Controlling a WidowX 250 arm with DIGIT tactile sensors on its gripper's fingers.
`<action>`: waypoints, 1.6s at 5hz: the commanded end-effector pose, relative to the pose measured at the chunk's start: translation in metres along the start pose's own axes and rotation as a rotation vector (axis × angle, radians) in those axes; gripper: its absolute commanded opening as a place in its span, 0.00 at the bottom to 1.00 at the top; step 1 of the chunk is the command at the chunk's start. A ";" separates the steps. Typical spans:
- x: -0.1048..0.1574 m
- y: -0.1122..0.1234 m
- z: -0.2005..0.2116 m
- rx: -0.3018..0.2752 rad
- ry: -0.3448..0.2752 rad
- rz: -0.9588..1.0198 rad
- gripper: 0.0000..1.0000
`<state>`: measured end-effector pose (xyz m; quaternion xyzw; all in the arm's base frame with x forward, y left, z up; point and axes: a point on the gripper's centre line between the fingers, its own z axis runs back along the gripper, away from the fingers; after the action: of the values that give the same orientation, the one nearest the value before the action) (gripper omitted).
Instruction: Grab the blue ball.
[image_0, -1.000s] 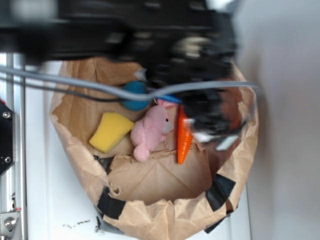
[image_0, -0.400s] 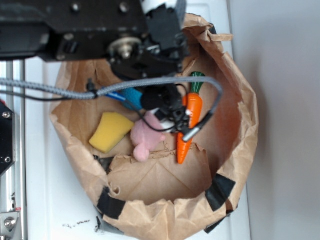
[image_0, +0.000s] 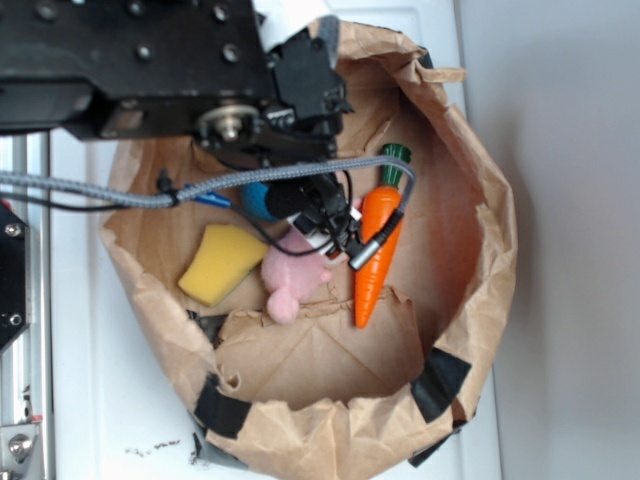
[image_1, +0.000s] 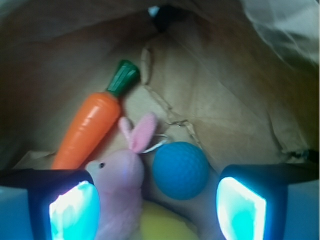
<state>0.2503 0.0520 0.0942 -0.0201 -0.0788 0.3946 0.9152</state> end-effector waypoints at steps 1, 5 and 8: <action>0.010 0.002 0.011 -0.014 -0.032 0.030 1.00; 0.007 0.006 -0.024 0.070 -0.038 0.177 1.00; 0.001 -0.006 -0.068 0.029 -0.021 0.104 0.80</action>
<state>0.2601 0.0553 0.0210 -0.0013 -0.0712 0.4545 0.8879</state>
